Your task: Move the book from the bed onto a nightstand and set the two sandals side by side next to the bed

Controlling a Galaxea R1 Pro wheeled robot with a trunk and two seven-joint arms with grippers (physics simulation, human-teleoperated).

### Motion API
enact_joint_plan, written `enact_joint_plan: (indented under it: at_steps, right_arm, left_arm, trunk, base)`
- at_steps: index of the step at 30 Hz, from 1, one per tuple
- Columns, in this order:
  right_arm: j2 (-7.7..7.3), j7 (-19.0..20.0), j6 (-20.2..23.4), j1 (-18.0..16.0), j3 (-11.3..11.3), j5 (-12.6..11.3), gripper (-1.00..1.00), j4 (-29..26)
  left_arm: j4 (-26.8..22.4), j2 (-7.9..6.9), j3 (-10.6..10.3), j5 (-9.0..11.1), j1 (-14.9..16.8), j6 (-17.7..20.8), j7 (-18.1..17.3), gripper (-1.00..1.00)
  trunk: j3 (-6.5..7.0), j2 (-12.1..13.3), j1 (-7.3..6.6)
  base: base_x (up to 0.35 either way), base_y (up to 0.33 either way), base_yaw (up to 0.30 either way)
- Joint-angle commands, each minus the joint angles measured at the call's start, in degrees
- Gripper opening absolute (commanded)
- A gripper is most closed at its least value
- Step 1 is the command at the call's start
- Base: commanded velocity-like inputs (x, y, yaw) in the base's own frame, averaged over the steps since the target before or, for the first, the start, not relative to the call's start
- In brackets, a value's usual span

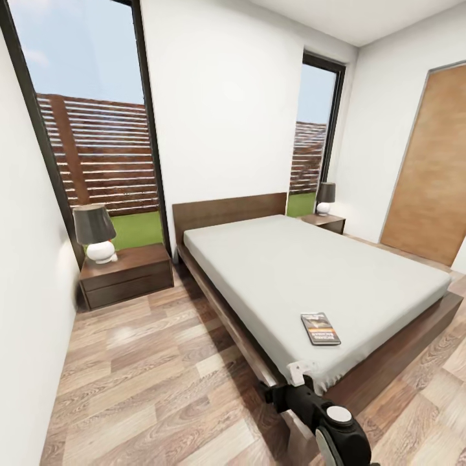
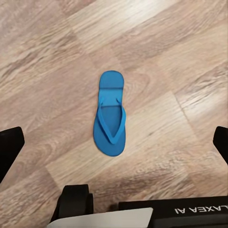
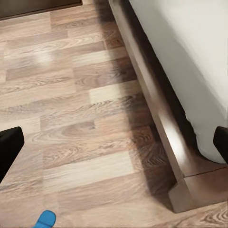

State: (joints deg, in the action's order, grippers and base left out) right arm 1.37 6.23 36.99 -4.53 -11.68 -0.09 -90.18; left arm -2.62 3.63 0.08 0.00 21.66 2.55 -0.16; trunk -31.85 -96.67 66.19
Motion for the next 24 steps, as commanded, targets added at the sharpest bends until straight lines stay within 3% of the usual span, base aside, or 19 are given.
enact_joint_plan:
  at_steps: [1, 5, 9, 15, 24]
  right_arm:
    - [0.04, 0.2, 1.4, -0.9, -1.1, 0.0, 1.00, -0.2]
    - [0.16, 0.1, 5.7, -4.2, -8.2, 0.0, 1.00, -0.5]
    - [0.49, -0.1, 7.3, -5.5, -11.8, 0.1, 1.00, -0.6]
    - [0.65, 0.1, 8.3, -6.2, -14.0, 0.1, 1.00, -0.6]
    - [0.77, 0.3, 8.5, -6.4, -14.7, 0.0, 1.00, -0.6]
  left_arm:
    - [-0.1, 0.01, 0.0, 0.0, 0.0, 0.2, 0.0, 1.00]
    - [-0.1, 0.01, 0.0, 0.0, 0.0, 0.1, 0.0, 1.00]
    - [-0.1, 0.02, 0.0, 0.0, 0.0, 0.1, 0.0, 1.00]
    - [-0.1, 0.05, 0.0, 0.0, 0.0, 0.0, 0.0, 1.00]
    - [-0.1, 0.00, 0.0, 0.0, 0.0, 0.0, 0.0, 1.00]
  trunk:
    - [-0.24, -0.4, 0.22]
    - [-0.96, -2.0, 1.10]
    - [-1.68, -3.7, 1.98]
    - [-2.76, -6.1, 3.30]
    - [-4.37, -9.7, 5.27]
  base:
    - [0.000, 0.000, 0.000]
    - [0.000, 0.000, 0.000]
    - [0.000, 0.000, 0.000]
    - [0.000, 0.000, 0.000]
    - [0.000, 0.000, 0.000]
